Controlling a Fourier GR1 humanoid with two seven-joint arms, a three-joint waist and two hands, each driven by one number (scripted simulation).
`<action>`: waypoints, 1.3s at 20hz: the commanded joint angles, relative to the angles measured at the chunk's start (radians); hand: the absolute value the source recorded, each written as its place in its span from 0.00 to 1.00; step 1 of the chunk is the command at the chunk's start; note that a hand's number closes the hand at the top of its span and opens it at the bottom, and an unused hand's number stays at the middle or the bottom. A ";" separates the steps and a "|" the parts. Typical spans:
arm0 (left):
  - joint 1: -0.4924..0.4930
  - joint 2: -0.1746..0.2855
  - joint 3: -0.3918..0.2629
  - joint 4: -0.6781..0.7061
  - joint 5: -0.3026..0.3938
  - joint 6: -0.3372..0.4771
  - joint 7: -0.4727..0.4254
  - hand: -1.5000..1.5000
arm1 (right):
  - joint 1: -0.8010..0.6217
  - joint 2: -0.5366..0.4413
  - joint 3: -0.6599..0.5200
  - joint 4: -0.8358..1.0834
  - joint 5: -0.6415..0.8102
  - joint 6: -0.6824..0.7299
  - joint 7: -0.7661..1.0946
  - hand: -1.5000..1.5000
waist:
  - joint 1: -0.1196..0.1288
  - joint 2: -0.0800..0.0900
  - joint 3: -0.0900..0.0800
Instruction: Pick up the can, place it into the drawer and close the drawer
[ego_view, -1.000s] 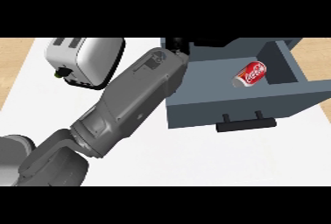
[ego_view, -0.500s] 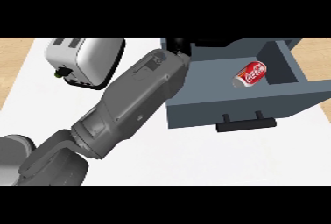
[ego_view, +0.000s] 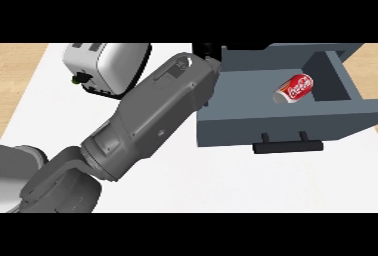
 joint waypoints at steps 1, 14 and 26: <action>-0.025 0.000 -0.016 -0.017 0.015 0.026 0.014 0.00 | -0.091 -0.012 0.107 -0.009 0.214 -0.027 0.014 0.00 | 0.020 -0.003 0.000; 0.005 0.000 -0.001 -0.037 0.007 0.050 0.053 0.00 | -0.311 0.034 0.479 0.350 0.855 -0.266 -0.151 0.00 | 0.058 -0.014 -0.001; 0.057 0.098 0.003 -0.128 -0.063 0.037 0.131 0.00 | -0.560 -0.051 0.601 0.867 1.155 -0.427 -0.246 0.00 | 0.078 -0.017 -0.001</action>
